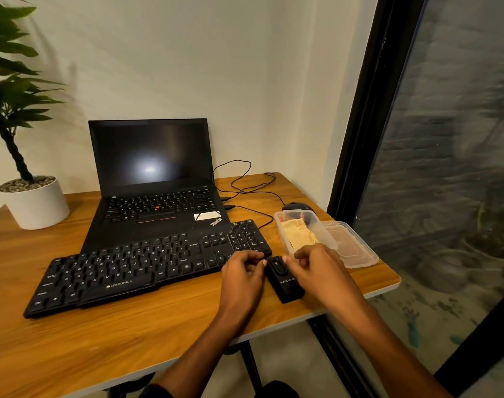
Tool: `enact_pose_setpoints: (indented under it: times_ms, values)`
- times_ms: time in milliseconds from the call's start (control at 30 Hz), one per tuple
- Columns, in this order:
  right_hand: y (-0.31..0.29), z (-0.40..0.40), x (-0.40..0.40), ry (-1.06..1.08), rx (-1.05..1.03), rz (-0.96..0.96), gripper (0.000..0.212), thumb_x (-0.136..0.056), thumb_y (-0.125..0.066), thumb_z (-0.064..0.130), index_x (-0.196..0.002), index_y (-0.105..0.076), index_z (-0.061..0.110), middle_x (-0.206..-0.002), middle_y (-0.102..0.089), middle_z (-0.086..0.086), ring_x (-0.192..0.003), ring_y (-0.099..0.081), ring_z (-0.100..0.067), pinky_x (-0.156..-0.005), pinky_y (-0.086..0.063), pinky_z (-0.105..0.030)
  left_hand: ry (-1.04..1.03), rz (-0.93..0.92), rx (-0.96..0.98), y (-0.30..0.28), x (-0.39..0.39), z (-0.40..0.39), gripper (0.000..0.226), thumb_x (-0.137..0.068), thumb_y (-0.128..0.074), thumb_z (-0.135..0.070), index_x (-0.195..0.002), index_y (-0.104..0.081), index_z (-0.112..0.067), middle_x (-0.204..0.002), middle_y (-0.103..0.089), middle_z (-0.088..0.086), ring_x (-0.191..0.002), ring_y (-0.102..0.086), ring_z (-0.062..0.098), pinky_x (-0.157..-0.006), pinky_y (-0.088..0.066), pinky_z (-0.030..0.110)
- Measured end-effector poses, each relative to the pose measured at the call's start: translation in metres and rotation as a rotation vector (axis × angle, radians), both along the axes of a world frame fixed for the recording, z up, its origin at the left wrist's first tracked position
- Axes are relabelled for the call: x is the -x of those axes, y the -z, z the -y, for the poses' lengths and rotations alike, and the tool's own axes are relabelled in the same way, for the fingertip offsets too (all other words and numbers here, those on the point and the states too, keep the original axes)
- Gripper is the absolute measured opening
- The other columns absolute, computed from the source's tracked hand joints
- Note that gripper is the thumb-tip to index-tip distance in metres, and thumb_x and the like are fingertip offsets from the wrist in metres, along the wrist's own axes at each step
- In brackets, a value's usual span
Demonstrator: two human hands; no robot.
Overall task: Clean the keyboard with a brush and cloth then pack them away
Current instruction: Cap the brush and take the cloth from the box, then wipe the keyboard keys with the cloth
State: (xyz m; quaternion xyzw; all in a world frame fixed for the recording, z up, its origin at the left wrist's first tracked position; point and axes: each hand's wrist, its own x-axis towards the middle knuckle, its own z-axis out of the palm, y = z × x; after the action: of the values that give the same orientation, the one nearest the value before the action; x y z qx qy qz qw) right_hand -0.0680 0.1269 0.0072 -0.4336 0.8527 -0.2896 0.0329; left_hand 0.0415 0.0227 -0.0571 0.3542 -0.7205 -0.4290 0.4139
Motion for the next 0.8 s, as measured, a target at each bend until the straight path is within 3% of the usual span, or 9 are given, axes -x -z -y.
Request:
enact_pose_setpoints:
  times_ms: [100, 233, 300, 400, 500, 800]
  values:
    - [-0.015, 0.016, 0.021, 0.026, 0.032, -0.069, 0.026, -0.093, -0.056, 0.033, -0.107, -0.068, 0.015, -0.101, -0.068, -0.006, -0.089, -0.063, -0.016, -0.076, -0.054, -0.031, 0.014, -0.023, 0.075, -0.003, 0.003, 0.002, 0.014, -0.094, -0.062, -0.015, -0.100, -0.068, -0.026, -0.098, -0.064, -0.011, -0.086, -0.060, 0.003, -0.074, -0.052, 0.015]
    - [-0.021, 0.046, 0.050, 0.062, -0.037, -0.162, 0.023, -0.093, -0.055, 0.019, -0.108, -0.069, 0.009, -0.115, -0.063, -0.009, -0.103, -0.060, -0.022, -0.082, -0.047, -0.030, 0.075, -0.006, 0.198, -0.010, 0.013, 0.005, 0.013, -0.097, -0.057, -0.015, -0.104, -0.067, -0.021, -0.104, -0.060, -0.013, -0.095, -0.056, -0.003, -0.082, -0.049, 0.012]
    - [-0.019, 0.062, 0.060, 0.080, -0.139, -0.193, 0.026, -0.092, -0.055, 0.018, -0.112, -0.067, 0.007, -0.118, -0.061, -0.010, -0.104, -0.060, -0.024, -0.080, -0.047, -0.031, 0.120, 0.007, 0.242, -0.017, 0.025, 0.008, 0.015, -0.098, -0.055, -0.015, -0.109, -0.065, -0.018, -0.107, -0.059, -0.011, -0.096, -0.055, -0.004, -0.083, -0.047, 0.010]
    - [-0.021, 0.080, 0.068, 0.130, -0.361, -0.164, 0.028, -0.092, -0.057, 0.020, -0.116, -0.063, 0.007, -0.108, -0.063, -0.010, -0.089, -0.059, -0.022, -0.070, -0.044, -0.028, 0.170, 0.033, 0.295, -0.026, 0.046, 0.015, 0.020, -0.098, -0.055, -0.017, -0.116, -0.064, -0.013, -0.113, -0.057, -0.007, -0.100, -0.055, 0.000, -0.089, -0.049, 0.016]
    - [-0.024, 0.094, 0.073, 0.097, -0.538, -0.216, 0.029, -0.093, -0.057, 0.023, -0.117, -0.061, 0.006, -0.112, -0.064, -0.009, -0.101, -0.061, -0.023, -0.078, -0.047, -0.028, 0.211, 0.064, 0.288, -0.029, 0.064, 0.021, 0.024, -0.098, -0.056, -0.017, -0.120, -0.062, -0.010, -0.119, -0.053, -0.005, -0.104, -0.055, 0.008, -0.093, -0.052, 0.029]
    - [-0.021, 0.117, 0.088, 0.045, -0.578, -0.143, 0.035, -0.095, -0.053, 0.020, -0.126, -0.056, 0.005, -0.127, -0.059, -0.011, -0.117, -0.056, -0.024, -0.094, -0.045, -0.032, 0.227, 0.106, 0.304, -0.018, 0.081, 0.034, 0.014, -0.093, -0.062, -0.015, -0.103, -0.068, -0.008, -0.113, -0.053, -0.006, -0.104, -0.055, 0.009, -0.095, -0.051, 0.028]
